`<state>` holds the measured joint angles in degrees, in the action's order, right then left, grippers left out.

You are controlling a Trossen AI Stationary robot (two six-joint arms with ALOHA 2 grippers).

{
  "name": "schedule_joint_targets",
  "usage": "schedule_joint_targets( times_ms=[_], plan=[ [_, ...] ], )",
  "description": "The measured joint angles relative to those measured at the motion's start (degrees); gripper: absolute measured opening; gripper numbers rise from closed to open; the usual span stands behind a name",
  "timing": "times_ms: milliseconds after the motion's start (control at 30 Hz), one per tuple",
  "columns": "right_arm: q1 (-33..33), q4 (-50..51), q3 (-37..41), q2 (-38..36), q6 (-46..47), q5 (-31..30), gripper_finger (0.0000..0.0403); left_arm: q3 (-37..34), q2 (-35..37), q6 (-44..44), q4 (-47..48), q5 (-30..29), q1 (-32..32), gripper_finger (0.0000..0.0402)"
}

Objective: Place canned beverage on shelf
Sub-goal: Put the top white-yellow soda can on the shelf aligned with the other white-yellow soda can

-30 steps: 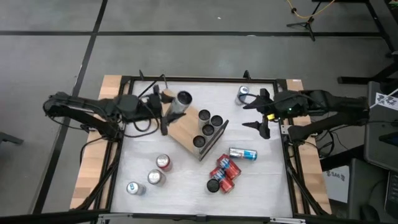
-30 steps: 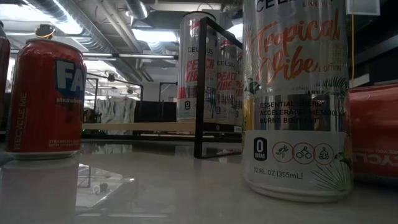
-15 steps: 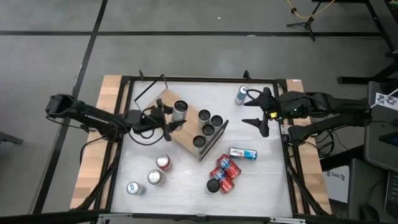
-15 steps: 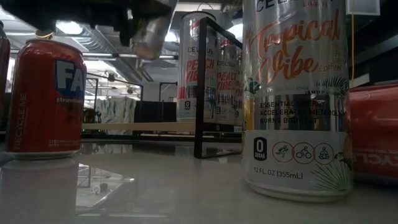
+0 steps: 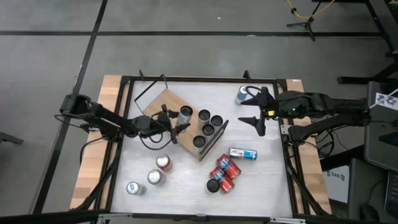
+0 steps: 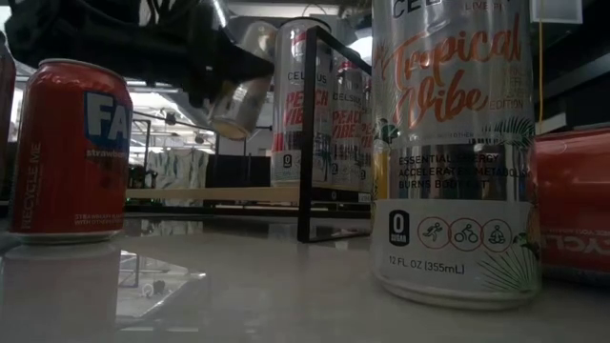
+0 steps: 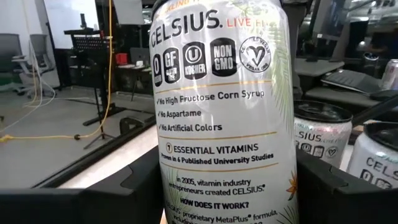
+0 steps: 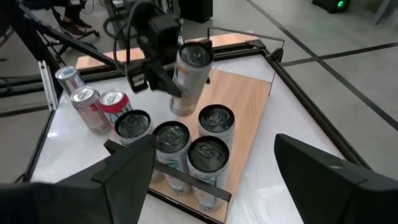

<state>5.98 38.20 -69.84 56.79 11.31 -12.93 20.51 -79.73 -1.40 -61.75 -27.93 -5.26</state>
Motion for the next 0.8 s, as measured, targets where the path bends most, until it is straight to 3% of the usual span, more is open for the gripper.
schedule_joint_targets(
  times_ms=[433, 800],
  plan=[
    [0.0, -1.2, 0.0, 0.0, 0.6, 0.4, 0.0324, 0.0, -15.6, -2.6, -15.0, -0.9, 0.0, 0.024],
    [0.0, -1.2, 0.0, 0.0, 0.7, 3.9, 0.0324, 0.0, -20.7, -2.5, -19.0, -1.1, 2.6, 0.024]
  ],
)
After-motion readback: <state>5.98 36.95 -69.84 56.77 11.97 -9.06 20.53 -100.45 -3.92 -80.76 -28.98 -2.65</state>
